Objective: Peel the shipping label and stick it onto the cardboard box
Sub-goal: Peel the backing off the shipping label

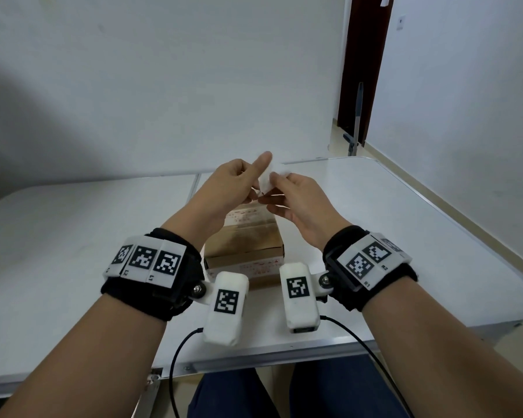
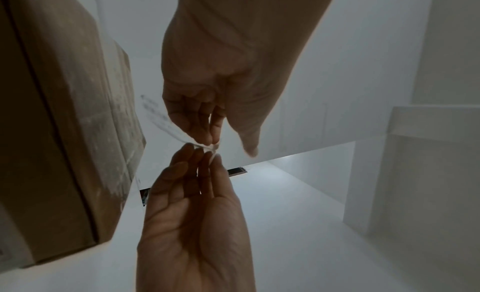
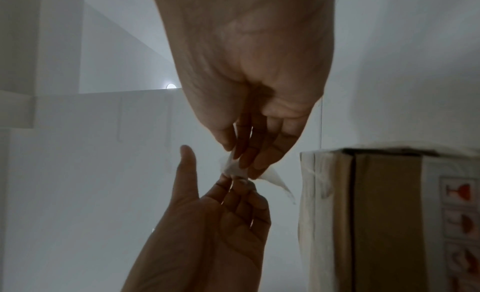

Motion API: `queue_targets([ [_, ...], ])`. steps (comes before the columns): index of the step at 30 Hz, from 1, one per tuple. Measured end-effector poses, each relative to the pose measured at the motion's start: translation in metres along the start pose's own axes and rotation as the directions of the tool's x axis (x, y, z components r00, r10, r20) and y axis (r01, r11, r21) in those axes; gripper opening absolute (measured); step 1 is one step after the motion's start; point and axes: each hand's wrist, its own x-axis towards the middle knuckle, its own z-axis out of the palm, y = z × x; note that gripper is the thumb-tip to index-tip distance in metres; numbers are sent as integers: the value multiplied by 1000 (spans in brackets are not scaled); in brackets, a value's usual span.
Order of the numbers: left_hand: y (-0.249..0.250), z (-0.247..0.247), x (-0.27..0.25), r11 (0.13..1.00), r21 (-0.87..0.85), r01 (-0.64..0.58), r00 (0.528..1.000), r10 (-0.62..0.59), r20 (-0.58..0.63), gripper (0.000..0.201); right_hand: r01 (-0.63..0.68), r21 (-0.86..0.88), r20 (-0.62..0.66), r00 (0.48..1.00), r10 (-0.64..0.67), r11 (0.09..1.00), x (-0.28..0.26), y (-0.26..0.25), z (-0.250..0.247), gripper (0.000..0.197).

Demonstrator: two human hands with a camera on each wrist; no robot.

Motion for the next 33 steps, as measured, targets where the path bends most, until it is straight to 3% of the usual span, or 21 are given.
queue_targets([
  [5, -6, 0, -2, 999, -31, -17, 997, 20, 75, 25, 25, 5, -58, 998, -25, 1000, 3, 1, 0, 24],
  [14, -11, -14, 4, 944, -293, 155, 985, -125, 119, 16, 1, 127, -42, 999, 5, 992, 4, 2, -5, 14],
  [20, -20, -38, 11, 832, -470, 295, 955, -261, 139, 12, -83, 218, 21, 997, 80, 972, 5, 5, -15, 19],
  [27, -19, -36, 11, 827, -453, 334, 942, -312, 125, 18, -91, 134, 109, 991, 77, 987, 4, 9, -6, 5],
  [30, -16, -31, 15, 905, -325, 274, 959, -282, 24, 34, -68, 81, 124, 991, 58, 994, 5, 9, -3, 10],
  [33, -17, -30, 20, 952, -245, 181, 979, -197, -44, 29, -51, 33, 142, 989, 46, 998, 4, 7, -4, 7],
])
